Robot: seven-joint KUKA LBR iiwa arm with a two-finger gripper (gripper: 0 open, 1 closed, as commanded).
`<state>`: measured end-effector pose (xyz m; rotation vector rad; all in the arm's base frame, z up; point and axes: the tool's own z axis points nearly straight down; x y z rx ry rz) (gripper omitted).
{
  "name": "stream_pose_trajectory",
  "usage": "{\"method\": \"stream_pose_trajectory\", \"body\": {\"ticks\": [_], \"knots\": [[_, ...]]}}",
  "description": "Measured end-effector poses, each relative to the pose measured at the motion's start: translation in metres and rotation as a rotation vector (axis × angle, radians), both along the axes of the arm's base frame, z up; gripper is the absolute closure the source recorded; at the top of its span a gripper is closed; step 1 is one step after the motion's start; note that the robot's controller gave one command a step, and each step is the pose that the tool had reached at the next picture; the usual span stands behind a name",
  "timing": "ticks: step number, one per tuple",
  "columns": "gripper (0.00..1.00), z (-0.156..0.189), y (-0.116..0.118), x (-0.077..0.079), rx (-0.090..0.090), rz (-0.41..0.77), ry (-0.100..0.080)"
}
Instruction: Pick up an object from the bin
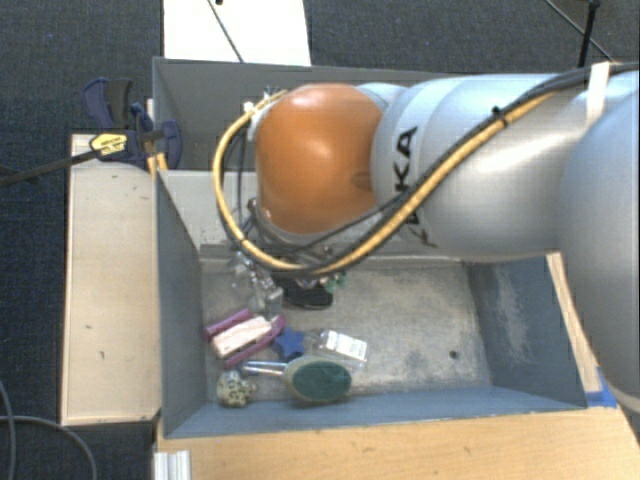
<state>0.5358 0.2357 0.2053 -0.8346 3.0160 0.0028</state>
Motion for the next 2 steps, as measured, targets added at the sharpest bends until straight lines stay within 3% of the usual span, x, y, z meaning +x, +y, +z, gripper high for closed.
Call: {"method": "stream_pose_trajectory", "body": {"ticks": [1, 2], "knots": [[1.0, -0.062, -0.034, -0.025, -0.005, -0.232, 0.014], [1.0, -0.038, -0.004, -0.035, 0.004, -0.77, 0.01]]}}
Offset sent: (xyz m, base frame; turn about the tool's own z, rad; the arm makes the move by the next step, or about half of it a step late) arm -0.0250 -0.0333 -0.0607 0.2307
